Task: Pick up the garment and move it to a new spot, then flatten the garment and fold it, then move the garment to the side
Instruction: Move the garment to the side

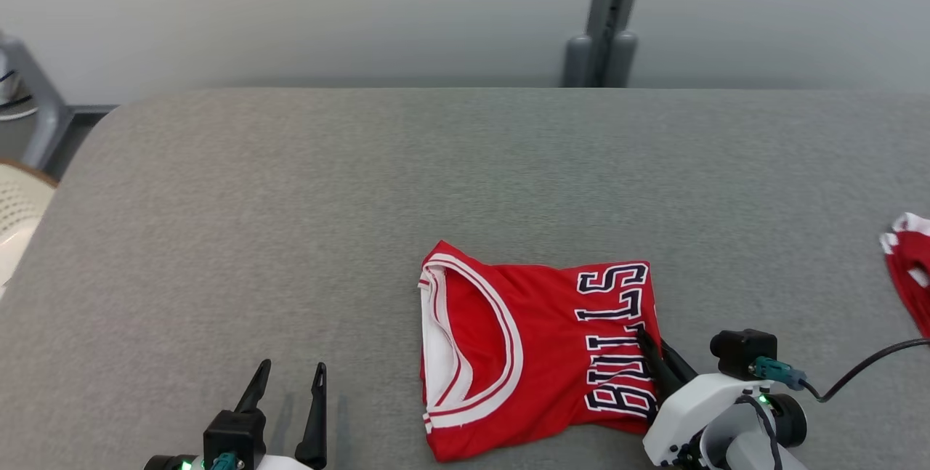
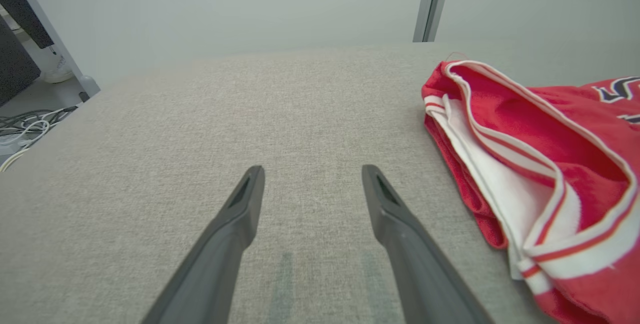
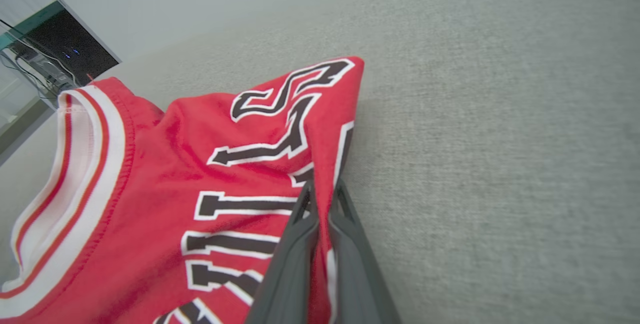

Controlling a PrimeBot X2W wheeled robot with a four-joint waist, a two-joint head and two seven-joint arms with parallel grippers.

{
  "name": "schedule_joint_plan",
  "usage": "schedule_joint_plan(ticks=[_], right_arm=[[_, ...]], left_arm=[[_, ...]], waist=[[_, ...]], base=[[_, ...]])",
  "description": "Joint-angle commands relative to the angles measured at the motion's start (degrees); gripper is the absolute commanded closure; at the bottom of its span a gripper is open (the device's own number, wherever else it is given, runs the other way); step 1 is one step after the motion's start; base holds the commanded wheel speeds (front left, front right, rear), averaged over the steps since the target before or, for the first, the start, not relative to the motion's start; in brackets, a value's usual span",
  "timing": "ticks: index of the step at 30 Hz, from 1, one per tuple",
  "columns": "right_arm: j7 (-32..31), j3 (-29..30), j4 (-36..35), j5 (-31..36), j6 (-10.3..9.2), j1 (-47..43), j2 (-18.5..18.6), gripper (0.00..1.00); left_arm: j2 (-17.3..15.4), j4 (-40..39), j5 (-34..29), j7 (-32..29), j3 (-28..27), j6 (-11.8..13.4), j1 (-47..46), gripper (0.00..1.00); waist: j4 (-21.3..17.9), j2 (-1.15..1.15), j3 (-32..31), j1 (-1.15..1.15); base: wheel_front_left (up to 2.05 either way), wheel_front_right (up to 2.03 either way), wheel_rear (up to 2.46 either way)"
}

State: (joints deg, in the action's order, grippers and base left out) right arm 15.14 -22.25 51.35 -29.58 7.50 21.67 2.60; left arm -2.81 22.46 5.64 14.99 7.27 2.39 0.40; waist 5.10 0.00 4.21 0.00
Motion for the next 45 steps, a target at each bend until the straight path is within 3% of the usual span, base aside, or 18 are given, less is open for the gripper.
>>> schedule_joint_plan(ticks=[1, 2, 3, 10, 17, 28, 39, 45], right_arm=[[-0.1, 0.4, -0.1, 0.5, -0.02, -0.4, 0.7, 1.00], [-0.1, 0.4, -0.1, 0.5, -0.02, -0.4, 0.7, 1.00], [-0.1, 0.8, -0.5, 0.8, -0.02, -0.4, 0.6, 1.00], [-0.1, 0.9, -1.5, 1.1, -0.02, -0.2, 0.6, 1.00], [-0.1, 1.7, -2.9, 0.3, -0.02, 0.4, 0.5, 1.00], [-0.1, 7.6, -8.5, 0.4, -0.01, -1.9, 0.5, 1.00], [-0.1, 7.6, -11.8, 3.8, -0.01, 3.3, 0.5, 1.00], [-0.1, 12.4, -9.3, 10.7, -0.01, 11.8, 1.2, 1.00]], left_arm=[[-0.2, -0.1, -0.3, 0.2, 0.0, -0.2, -1.1, 0.00], [-0.2, -0.1, -0.3, 0.2, 0.0, -0.2, -1.1, 0.00], [-0.2, -0.1, -0.4, 0.2, 0.2, -0.4, -1.3, 0.00], [-0.2, -0.3, -0.5, 0.2, 0.4, -0.3, -2.6, 0.00], [-0.2, -0.6, -1.5, 0.2, 1.1, -1.2, -5.1, 0.00], [-0.3, 2.9, -3.9, 0.2, 4.2, -4.4, -10.6, 0.00], [-1.1, 1.7, -4.1, 0.2, 2.1, -2.8, -8.7, 0.00], [-1.6, -0.1, -4.7, 0.2, 1.2, -2.3, -8.3, 0.00]], waist=[[-6.6, 0.00, -0.6, 0.00], [-6.6, 0.00, -0.6, 0.00], [-10.3, 0.00, -0.5, 0.00], [-24.2, 0.00, 0.7, 0.00], [-34.0, 0.00, 3.0, 0.00], [-35.8, 0.00, 7.0, 0.00], [-35.2, 0.00, 8.4, 0.00], [-32.9, 0.00, 10.0, 0.00]], base=[[0.00, 0.00, 0.00], [0.00, 0.00, 0.00], [0.00, 0.00, 0.00], [0.00, 0.00, 0.00], [0.00, 0.00, 0.00], [0.00, 0.00, 0.00], [0.00, 0.00, 0.00], [0.00, 0.00, 0.00]])
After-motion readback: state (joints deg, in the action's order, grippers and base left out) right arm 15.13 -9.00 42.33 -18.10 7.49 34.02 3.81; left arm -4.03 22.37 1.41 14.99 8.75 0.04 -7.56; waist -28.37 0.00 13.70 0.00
